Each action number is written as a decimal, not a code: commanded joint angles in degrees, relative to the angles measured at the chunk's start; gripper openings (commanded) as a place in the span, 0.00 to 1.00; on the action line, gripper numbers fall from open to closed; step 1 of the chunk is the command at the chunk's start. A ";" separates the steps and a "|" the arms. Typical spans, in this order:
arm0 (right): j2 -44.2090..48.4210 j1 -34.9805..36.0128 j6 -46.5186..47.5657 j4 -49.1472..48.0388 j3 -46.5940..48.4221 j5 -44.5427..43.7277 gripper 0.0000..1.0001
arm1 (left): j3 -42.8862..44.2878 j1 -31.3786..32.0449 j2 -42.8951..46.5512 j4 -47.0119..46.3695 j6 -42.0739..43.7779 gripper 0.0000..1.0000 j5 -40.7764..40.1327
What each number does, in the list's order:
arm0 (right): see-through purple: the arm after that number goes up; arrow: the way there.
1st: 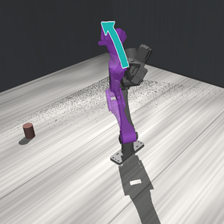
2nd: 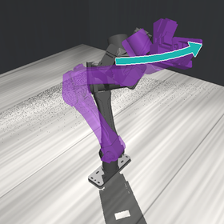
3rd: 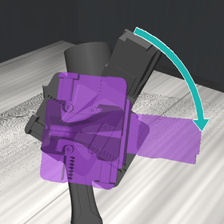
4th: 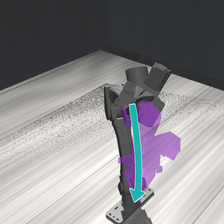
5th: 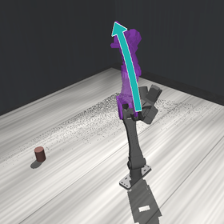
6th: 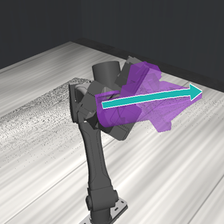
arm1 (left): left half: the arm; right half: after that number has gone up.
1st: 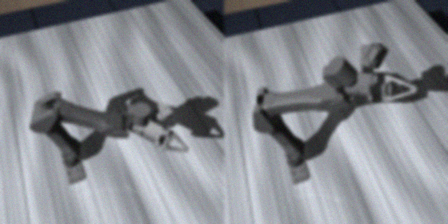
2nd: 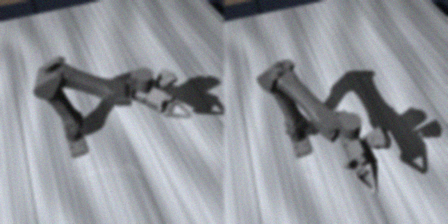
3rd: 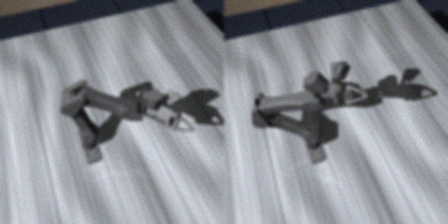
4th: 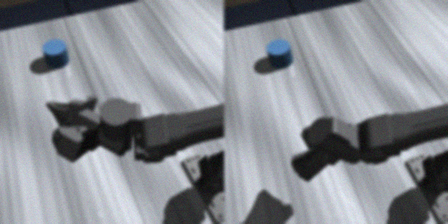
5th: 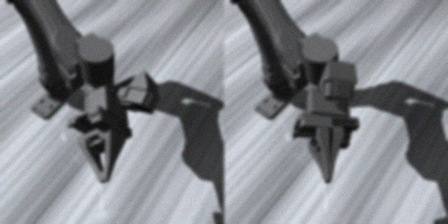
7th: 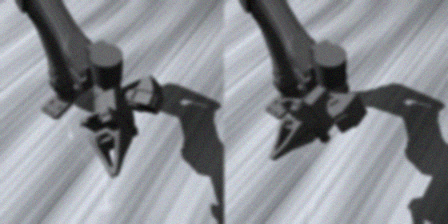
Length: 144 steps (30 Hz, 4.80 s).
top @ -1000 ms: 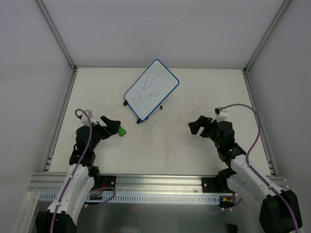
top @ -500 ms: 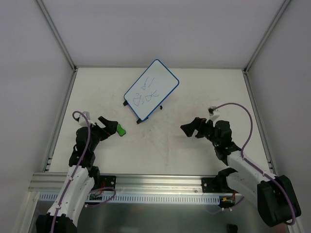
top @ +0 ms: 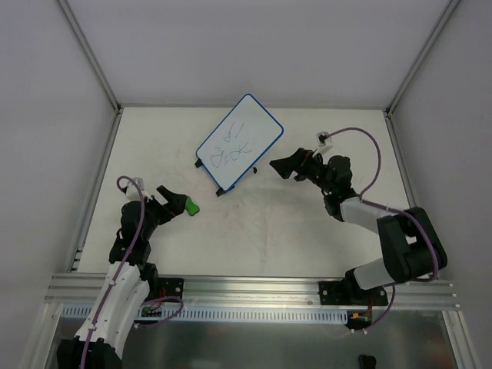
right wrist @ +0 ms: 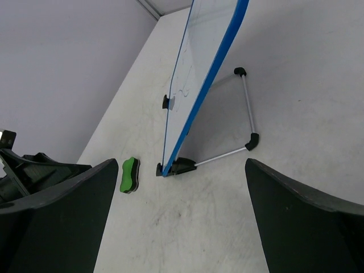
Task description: Erase the whiteboard
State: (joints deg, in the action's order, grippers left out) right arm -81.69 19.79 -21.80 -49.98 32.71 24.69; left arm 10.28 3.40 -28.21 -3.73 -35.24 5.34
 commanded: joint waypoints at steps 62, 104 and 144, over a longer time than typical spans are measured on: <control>-20.88 2.97 -3.95 -6.19 23.45 -2.80 0.34 | 9.31 0.29 -12.39 8.30 -1.49 0.99 -7.54; -21.05 3.24 -3.25 -6.01 23.54 -3.33 0.00 | 29.17 9.69 -44.03 24.38 -26.98 0.99 -10.17; -20.70 3.50 -3.60 -8.03 22.31 -1.75 0.00 | 36.56 12.25 -58.19 26.75 -29.88 0.42 -12.73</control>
State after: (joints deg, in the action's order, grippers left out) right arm -104.90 22.94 -28.32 -54.61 54.11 22.57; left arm 45.30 15.07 -85.60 21.93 -65.17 -7.90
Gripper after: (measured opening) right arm 0.121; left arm 0.423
